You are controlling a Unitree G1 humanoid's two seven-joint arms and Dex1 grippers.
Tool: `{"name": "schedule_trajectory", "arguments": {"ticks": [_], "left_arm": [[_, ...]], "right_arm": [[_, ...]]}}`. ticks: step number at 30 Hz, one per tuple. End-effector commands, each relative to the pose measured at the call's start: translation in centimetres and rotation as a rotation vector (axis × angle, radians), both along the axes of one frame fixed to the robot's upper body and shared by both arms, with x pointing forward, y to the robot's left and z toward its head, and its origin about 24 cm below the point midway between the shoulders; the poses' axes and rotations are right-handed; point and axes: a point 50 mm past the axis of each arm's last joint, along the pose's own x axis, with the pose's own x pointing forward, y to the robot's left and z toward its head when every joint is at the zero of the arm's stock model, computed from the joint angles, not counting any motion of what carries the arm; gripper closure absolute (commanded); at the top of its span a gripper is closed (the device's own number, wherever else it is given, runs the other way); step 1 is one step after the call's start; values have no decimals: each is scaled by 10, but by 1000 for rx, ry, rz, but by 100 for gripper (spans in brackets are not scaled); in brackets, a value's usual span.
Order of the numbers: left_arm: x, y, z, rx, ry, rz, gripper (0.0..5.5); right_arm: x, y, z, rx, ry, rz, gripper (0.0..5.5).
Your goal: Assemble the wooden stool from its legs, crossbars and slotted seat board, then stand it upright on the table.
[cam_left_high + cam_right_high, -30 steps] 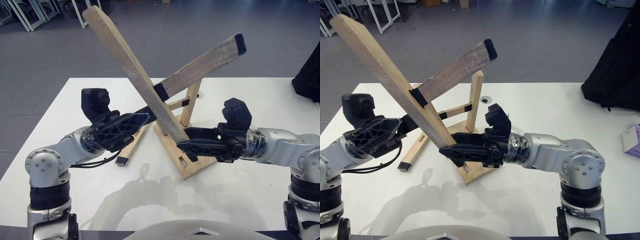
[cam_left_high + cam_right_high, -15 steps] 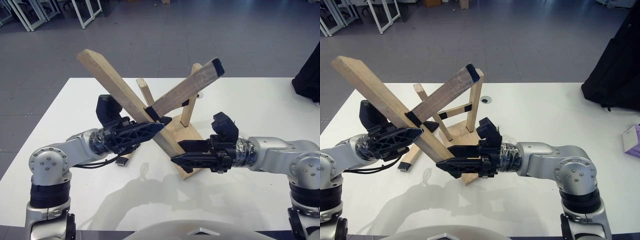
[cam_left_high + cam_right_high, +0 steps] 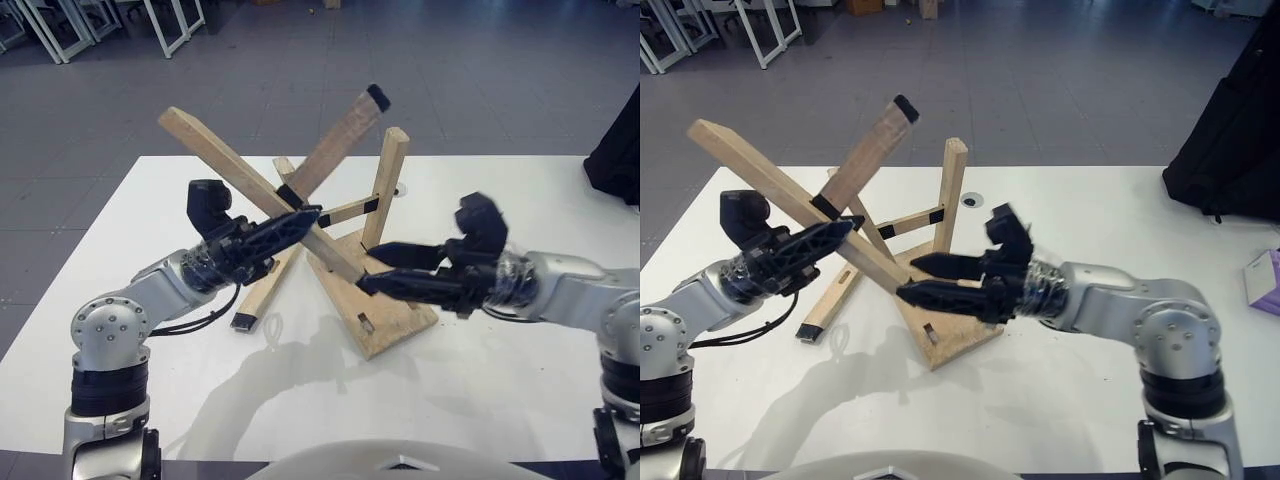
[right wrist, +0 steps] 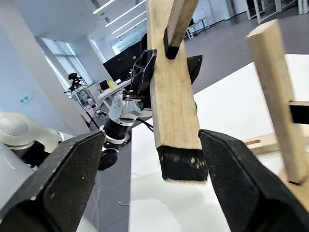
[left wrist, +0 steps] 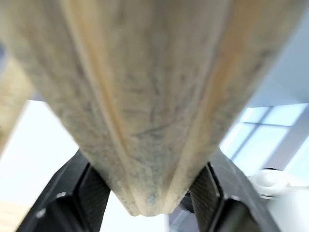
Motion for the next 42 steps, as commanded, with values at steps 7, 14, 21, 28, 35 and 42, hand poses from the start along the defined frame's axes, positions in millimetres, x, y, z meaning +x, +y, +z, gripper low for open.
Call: {"name": "schedule_trajectory", "arguments": {"ticks": [7,14,21,28,35,42], "left_arm": [[-23,-36,-41,321,-153,118,346],[-30,-34,-80,441,-104,104,346],[-38,-40,-100,444,-73,109,346],[-29,-34,-102,511,-117,112,346],[-15,-21,-97,551,-151,118,346],[-20,-25,-101,549,-140,65,346]], "right_arm": [[31,-48,-67,-365,-5,-450,188],[27,-48,-91,-422,13,-497,188],[29,-44,-95,-436,2,-477,188],[27,-37,-97,-436,-4,-450,188],[3,-28,-127,-621,21,-301,188],[9,-27,-154,-798,2,-379,188]]}}
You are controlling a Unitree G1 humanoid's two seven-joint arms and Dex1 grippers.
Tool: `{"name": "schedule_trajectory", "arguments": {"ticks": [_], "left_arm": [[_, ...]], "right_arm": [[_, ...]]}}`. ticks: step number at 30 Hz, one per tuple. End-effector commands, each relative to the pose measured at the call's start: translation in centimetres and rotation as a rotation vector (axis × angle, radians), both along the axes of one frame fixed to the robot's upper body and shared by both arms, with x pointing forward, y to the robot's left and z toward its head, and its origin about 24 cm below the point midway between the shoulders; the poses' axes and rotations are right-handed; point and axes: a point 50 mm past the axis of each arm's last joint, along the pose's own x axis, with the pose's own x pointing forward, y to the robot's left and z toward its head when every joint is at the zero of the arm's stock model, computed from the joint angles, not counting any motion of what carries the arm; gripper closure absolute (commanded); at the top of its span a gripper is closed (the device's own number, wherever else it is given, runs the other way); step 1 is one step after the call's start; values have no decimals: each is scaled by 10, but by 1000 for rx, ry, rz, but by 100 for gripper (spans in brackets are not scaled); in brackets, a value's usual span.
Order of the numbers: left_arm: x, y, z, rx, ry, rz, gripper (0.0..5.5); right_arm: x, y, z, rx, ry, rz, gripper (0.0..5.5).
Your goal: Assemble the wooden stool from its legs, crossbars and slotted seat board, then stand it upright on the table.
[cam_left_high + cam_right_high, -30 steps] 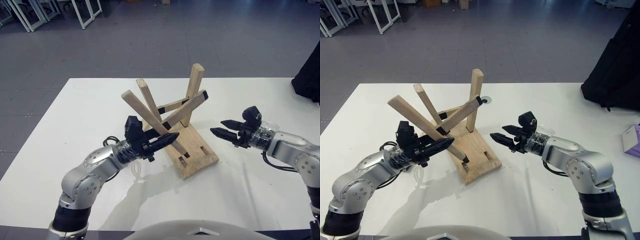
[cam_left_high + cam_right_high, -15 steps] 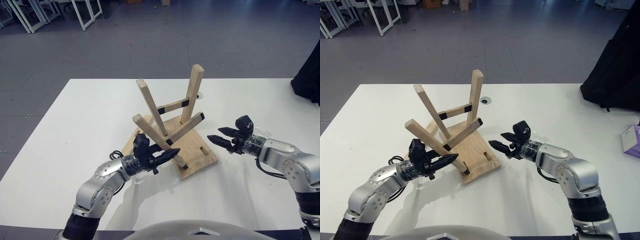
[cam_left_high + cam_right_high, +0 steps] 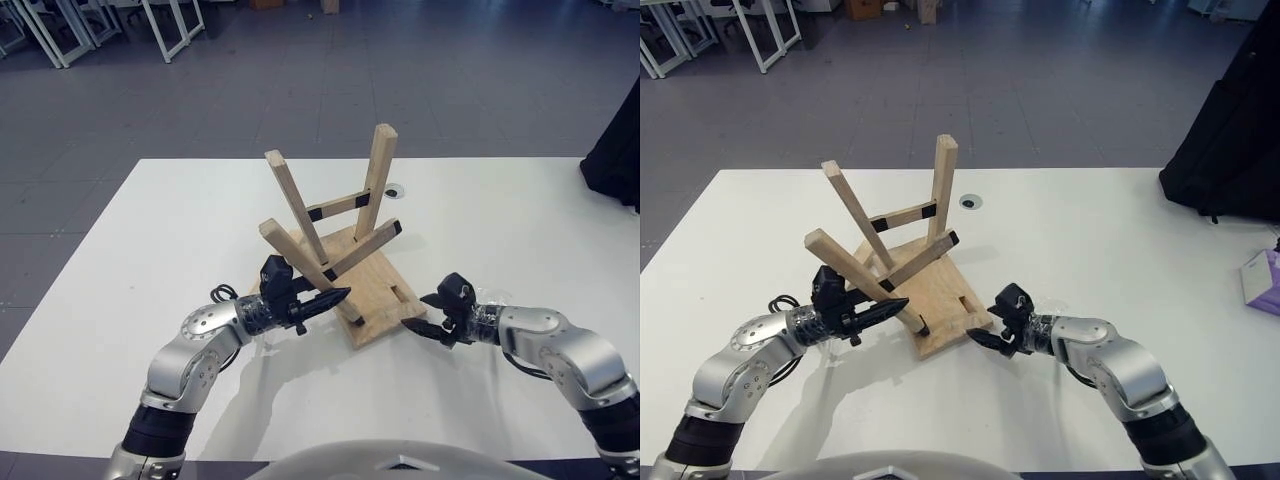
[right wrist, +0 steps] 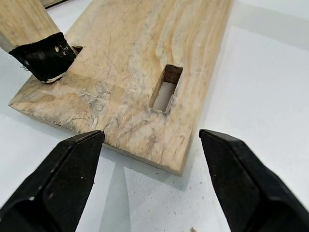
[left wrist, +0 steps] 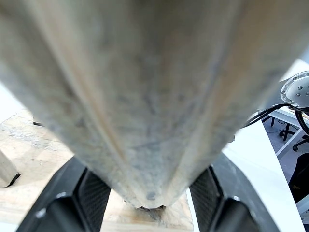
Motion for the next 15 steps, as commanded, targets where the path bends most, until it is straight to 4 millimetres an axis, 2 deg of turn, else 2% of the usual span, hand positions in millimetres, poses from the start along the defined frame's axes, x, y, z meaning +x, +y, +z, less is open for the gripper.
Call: {"name": "schedule_trajectory", "arguments": {"ticks": [1,10,15], "left_arm": [[-3,2,-6,46,37,-14,346],[-9,2,-14,50,64,-17,346],[-10,2,-15,49,67,-7,346]], "right_arm": [[10,-2,-14,-80,3,-118,188],[30,1,2,-22,-45,-175,188],[43,8,-3,-79,-40,-96,188]]}}
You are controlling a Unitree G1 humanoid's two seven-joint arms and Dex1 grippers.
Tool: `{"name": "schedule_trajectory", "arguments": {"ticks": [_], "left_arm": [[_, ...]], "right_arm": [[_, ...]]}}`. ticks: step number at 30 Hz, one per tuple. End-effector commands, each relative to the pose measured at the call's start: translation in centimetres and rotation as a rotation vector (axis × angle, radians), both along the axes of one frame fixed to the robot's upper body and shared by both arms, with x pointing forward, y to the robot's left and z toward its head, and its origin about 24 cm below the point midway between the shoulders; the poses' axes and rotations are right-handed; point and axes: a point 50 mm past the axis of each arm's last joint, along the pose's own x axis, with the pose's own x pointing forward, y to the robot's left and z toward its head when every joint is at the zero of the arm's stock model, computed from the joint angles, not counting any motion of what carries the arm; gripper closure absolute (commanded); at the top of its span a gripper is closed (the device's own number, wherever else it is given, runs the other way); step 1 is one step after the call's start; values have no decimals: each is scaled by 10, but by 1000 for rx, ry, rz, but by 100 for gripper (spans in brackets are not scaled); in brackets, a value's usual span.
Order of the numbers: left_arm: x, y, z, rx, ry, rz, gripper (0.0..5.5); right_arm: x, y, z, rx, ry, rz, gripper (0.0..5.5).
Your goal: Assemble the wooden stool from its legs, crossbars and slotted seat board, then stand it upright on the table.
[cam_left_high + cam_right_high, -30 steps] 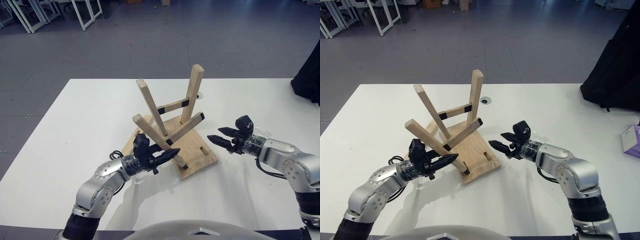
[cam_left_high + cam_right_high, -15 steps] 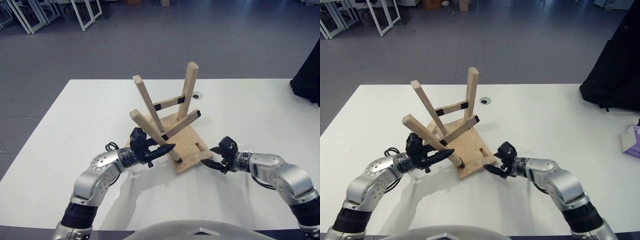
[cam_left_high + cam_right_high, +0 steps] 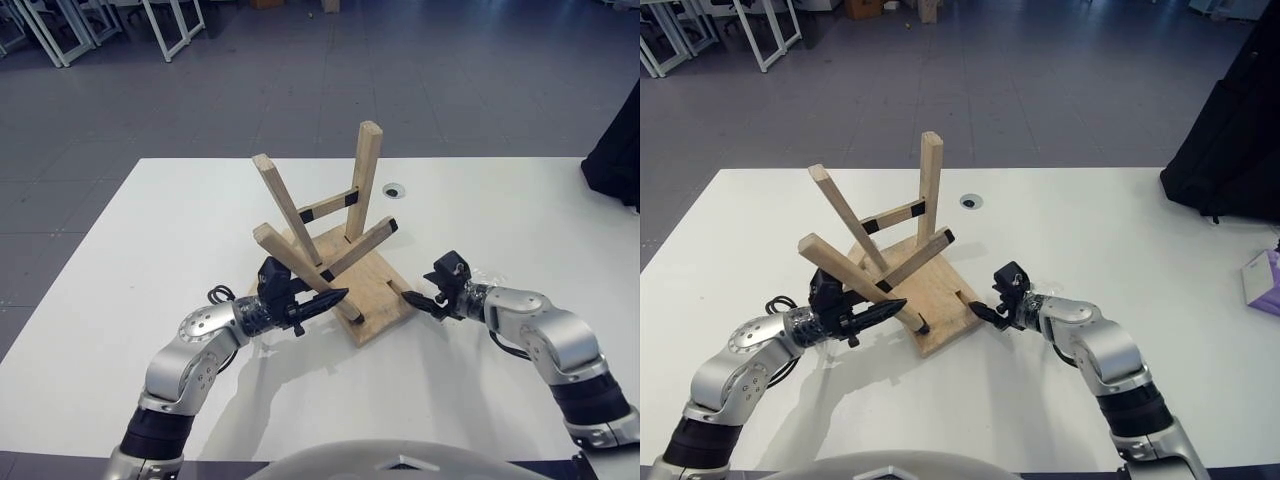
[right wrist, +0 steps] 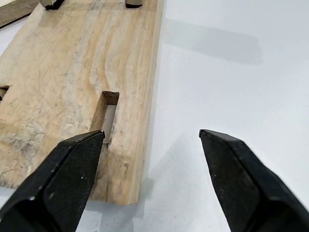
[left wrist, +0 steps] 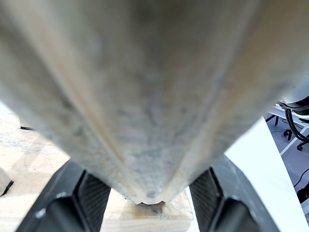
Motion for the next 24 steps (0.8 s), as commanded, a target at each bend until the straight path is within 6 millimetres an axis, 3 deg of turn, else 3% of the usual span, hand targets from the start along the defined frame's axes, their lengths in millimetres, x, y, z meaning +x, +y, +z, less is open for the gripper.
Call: {"name": "schedule_trajectory", "arguments": {"ticks": [1,12,15,24], "left_arm": [[-7,1,-13,48,69,-5,346],[16,20,-14,137,115,93,346],[19,22,-18,207,117,31,346],[32,26,-22,514,-118,-59,346]], "right_arm": [[6,5,-9,-59,46,64,188],[-12,-12,-33,-195,134,115,188],[-13,-15,-34,-204,135,120,188],[-17,-15,-35,-201,143,149,188]]}}
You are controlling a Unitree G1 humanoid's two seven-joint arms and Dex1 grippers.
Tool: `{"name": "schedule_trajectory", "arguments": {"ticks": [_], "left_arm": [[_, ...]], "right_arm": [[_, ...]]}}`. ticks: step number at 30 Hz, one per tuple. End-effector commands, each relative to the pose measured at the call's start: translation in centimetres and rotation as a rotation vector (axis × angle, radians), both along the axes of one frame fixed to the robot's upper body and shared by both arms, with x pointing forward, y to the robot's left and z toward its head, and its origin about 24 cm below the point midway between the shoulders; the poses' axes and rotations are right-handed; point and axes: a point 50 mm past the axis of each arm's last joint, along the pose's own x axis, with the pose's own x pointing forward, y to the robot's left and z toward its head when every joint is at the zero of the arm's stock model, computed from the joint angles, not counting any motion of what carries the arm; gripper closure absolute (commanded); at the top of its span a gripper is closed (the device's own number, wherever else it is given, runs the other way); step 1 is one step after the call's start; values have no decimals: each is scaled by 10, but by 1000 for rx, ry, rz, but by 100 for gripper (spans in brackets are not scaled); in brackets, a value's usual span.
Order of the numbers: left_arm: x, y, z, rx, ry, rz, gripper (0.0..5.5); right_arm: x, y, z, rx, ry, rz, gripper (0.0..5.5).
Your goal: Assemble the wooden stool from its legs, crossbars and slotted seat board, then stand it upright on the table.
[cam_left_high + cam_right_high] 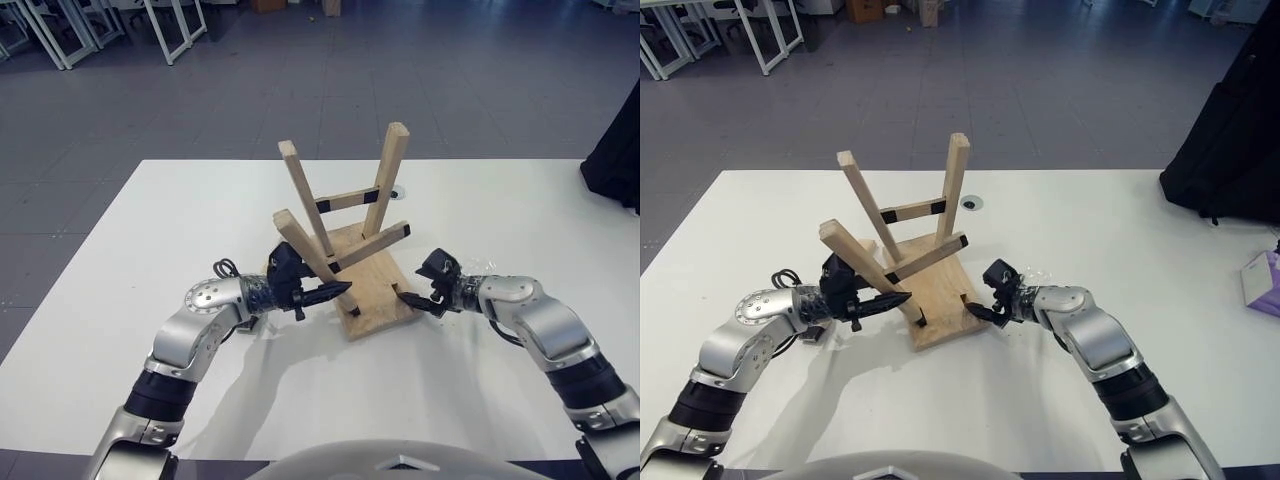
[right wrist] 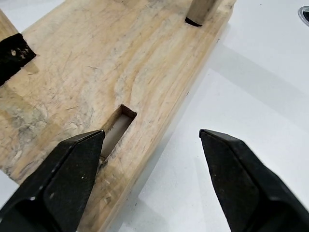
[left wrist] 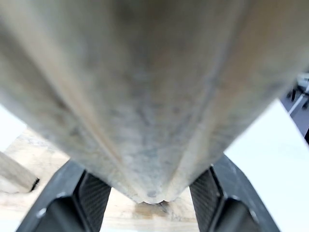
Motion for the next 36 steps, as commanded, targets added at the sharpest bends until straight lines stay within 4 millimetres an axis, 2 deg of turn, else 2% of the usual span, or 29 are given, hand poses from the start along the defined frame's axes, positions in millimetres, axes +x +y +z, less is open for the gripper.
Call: {"name": "schedule_trajectory", "arguments": {"ticks": [1,4,6,9,11,13,17,20,21,24,26,30,34,36], "left_arm": [[-1,27,-31,342,4,77,346],[-20,22,-54,398,55,5,346],[-41,21,-77,434,180,-52,346],[-74,29,-104,386,598,-122,346],[-75,36,-109,370,751,-109,346],[-69,39,-109,385,811,-103,346],[-56,43,-108,589,757,-122,346],[-56,38,-104,597,799,-169,346],[-55,40,-107,647,790,-166,346],[-47,48,-115,800,661,-97,346],[-46,48,-120,825,556,-30,346],[-64,46,-130,800,481,-20,346],[-59,51,-128,723,409,87,346],[-56,57,-127,748,371,90,346]], "right_arm": [[-20,-19,-32,-121,158,-37,188],[-20,-19,-31,-115,151,-44,188],[-19,-19,-29,-105,142,-53,188],[-16,-18,-23,-76,118,-83,188],[-14,-16,-20,-59,105,-95,188],[-13,-14,-18,-49,98,-101,188],[-13,-13,-17,-40,92,-108,188],[-14,-11,-18,-29,94,-124,188],[-15,-11,-18,-25,95,-128,188],[-16,-11,-18,-15,95,-141,188],[-16,-13,-17,-11,94,-160,188],[-21,-18,-16,5,102,-188,188],[-21,-28,-5,89,77,-279,188],[-22,-33,0,130,67,-329,188]]}}
